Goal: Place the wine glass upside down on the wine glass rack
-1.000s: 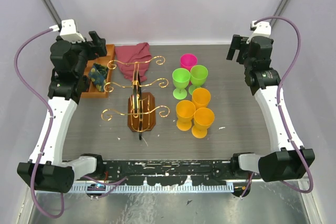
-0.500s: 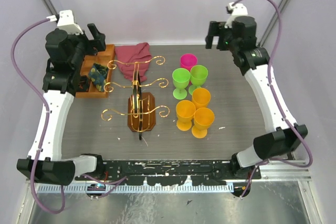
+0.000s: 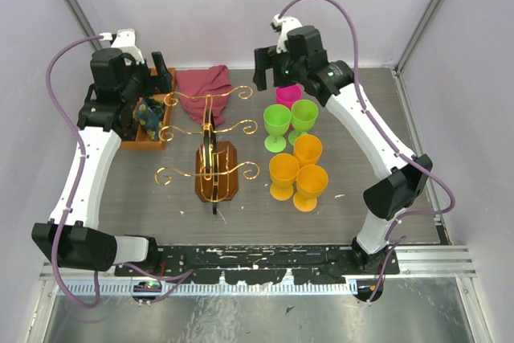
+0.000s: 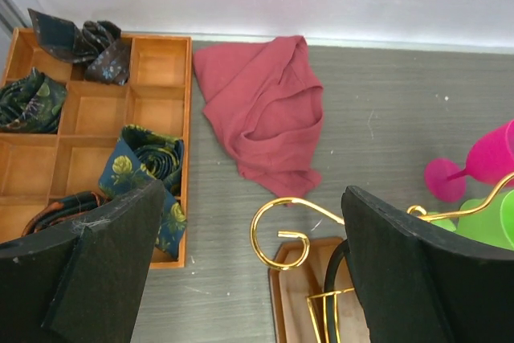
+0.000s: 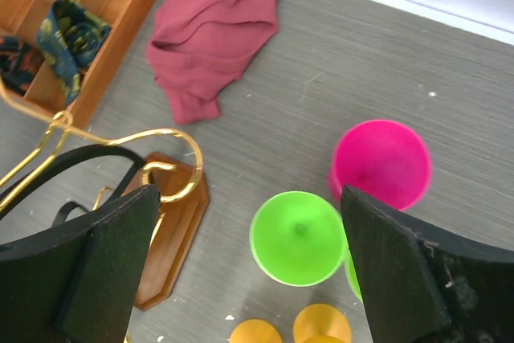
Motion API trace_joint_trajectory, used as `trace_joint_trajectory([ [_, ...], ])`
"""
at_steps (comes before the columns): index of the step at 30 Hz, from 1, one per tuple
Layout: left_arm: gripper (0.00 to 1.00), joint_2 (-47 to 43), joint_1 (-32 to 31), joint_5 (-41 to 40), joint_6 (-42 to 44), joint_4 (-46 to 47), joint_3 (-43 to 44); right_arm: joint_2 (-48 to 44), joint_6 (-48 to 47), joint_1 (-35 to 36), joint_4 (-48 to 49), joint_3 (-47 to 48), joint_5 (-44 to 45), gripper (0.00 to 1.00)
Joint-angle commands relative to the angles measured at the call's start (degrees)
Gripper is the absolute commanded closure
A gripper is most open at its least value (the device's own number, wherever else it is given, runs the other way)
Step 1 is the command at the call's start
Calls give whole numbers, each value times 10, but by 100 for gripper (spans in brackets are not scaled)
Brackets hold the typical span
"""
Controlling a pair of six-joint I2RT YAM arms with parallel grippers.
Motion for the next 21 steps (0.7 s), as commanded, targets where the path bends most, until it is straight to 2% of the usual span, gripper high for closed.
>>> trace_joint_trajectory([
  [1, 2, -16, 0, 3, 19, -24, -22, 5, 10, 33, -1, 31, -17, 0],
  [11, 2, -21, 0, -9, 28, -28, -43, 53, 8, 74, -9, 45, -22, 0],
  [21, 2, -21, 0, -17, 35, -26, -45, 100, -15, 81, 5, 66, 42, 0],
])
